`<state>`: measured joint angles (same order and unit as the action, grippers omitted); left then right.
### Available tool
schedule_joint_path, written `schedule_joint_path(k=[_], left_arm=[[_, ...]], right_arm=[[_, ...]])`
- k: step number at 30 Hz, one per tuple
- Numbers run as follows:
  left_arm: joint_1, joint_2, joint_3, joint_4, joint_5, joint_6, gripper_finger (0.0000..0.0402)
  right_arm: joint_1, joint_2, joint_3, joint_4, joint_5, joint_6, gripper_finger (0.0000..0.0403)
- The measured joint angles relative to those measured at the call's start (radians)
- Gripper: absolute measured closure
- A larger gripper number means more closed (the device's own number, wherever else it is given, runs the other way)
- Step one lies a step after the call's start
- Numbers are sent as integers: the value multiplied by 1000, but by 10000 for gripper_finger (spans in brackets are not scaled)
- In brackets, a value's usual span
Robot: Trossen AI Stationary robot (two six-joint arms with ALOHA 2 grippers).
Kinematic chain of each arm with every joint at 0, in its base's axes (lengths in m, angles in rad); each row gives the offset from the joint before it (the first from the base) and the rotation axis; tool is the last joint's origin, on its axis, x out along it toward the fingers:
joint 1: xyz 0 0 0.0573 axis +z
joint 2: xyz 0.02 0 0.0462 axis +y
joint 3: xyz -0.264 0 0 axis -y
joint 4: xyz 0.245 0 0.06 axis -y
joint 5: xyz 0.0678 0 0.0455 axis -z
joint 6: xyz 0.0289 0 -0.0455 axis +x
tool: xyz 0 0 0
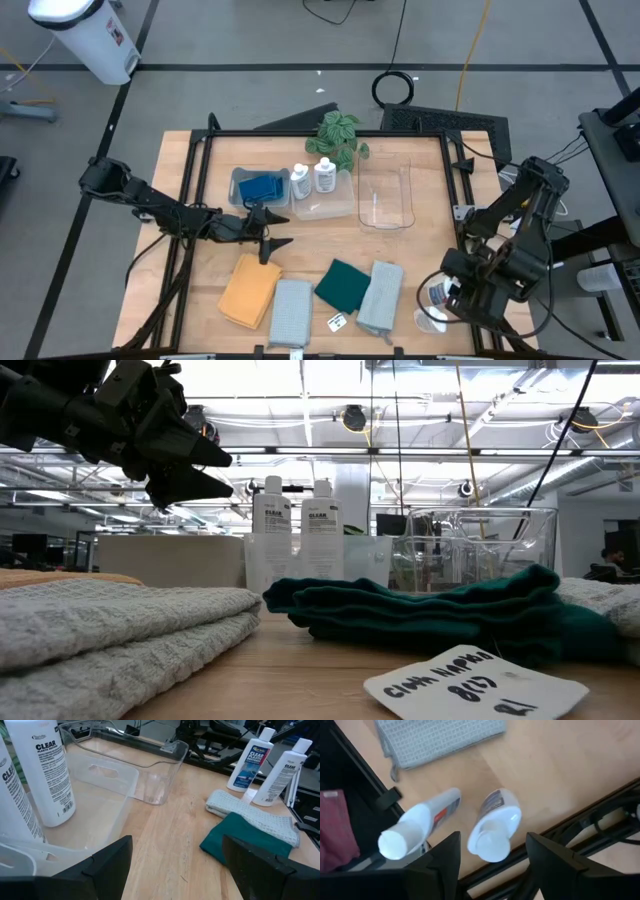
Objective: Pick & Place Kitchen Items
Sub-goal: Put the white plastic restorer bottle into the white bin
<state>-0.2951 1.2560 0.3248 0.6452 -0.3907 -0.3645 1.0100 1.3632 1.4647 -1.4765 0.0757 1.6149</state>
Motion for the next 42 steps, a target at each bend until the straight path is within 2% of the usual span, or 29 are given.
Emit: schedule_joint_path(k=[23,27,36,42], left_arm=[[0,0,0,-39,0,-11,89],[0,0,0,-39,0,-11,89],[0,0,0,-40,0,-11,89],[0,0,0,-40,0,-10,89]], right_arm=[[0,76,0,-6,-29,69,208],[0,76,0,-9,-30,80,233],[0,75,0,-11,-51,86,329],[-12,75,1,-73,-47,17,334]])
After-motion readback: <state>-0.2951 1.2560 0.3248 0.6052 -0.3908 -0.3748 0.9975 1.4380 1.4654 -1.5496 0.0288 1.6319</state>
